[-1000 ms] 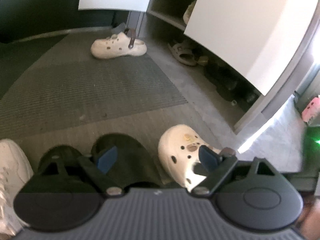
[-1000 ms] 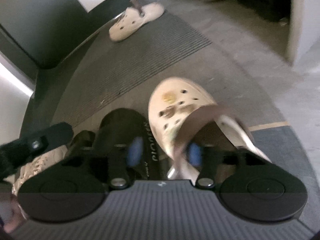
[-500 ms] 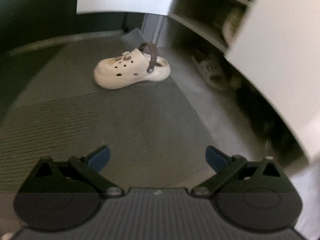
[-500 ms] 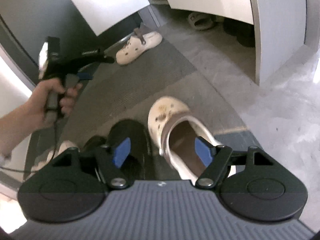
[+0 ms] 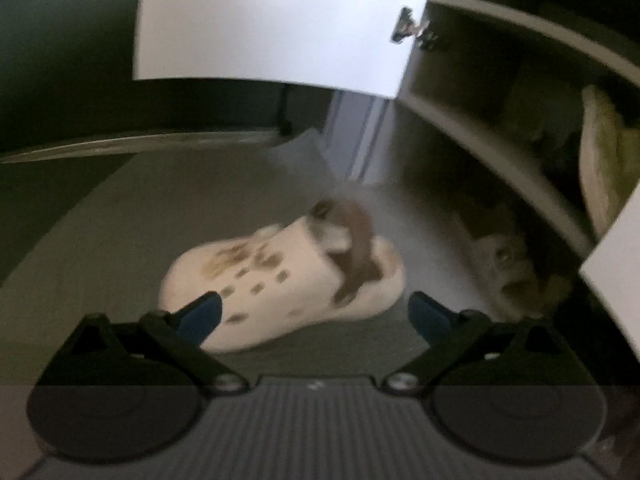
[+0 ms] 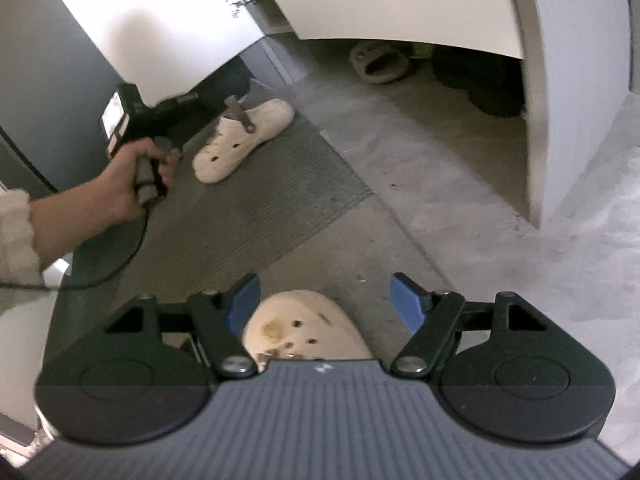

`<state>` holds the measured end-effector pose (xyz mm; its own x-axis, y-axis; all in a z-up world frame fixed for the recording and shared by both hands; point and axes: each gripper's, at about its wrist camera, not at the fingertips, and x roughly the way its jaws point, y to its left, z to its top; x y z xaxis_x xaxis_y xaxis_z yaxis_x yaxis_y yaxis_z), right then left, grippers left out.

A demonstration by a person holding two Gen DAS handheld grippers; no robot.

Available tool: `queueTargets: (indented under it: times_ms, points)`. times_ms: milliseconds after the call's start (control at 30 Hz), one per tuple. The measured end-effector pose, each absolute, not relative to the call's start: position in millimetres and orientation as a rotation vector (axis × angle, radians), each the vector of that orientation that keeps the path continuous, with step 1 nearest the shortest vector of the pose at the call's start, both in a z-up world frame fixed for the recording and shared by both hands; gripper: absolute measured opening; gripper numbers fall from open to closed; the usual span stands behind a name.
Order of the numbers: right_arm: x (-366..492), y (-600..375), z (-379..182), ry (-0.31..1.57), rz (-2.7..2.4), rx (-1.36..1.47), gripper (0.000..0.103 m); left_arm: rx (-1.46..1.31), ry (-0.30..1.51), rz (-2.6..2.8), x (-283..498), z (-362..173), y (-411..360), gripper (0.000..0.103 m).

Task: Organize scattered shoes
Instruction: 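Move the left gripper to the second cream clog and grasp its strap, then carry the second clog with the left gripper and set it beside the first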

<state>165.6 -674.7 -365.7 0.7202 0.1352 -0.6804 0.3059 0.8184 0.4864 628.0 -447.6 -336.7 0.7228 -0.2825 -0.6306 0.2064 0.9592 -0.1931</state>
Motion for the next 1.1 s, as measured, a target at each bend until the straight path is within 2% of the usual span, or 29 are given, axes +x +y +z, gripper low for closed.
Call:
queueTargets:
  times_ms: [267, 400, 500, 533, 567, 633, 667, 733, 900, 1100]
  points:
    - [121, -696, -364, 0.857, -0.191, 0.617, 0.074, 0.085, 0.714, -0.254, 668, -349, -514, 0.099]
    - [99, -700, -355, 0.906, -0.235, 0.593, 0.074, 0.091, 0.802, -0.142, 688, -370, -528, 0.093]
    - [77, -707, -345, 0.941, -0.275, 0.606, 0.074, 0.119, 0.787, -0.09, 686, -376, -534, 0.093]
    - [69, -709, -341, 0.951, -0.286, 0.601, 0.074, 0.141, 0.776, -0.075, 684, -378, -537, 0.087]
    - [63, -710, -338, 0.953, -0.295, 0.597, 0.074, 0.164, 0.766, -0.059, 681, -379, -538, 0.07]
    - [56, -713, -334, 0.953, -0.302, 0.598, 0.074, 0.212, 0.743, -0.023, 673, -380, -539, 0.056]
    - [49, -714, -332, 0.952, -0.308, 0.601, 0.074, 0.231, 0.734, -0.01, 669, -380, -538, 0.042]
    - [36, -718, -330, 0.951, -0.32, 0.606, 0.074, 0.241, 0.726, -0.028, 662, -375, -534, 0.033]
    - [8, -731, -333, 0.922, -0.338, 0.644, 0.074, 0.275, 0.663, -0.081, 636, -351, -530, 0.023]
    - [-13, -737, -336, 0.896, -0.309, 0.673, 0.074, 0.322, 0.663, -0.191, 583, -332, -536, 0.023]
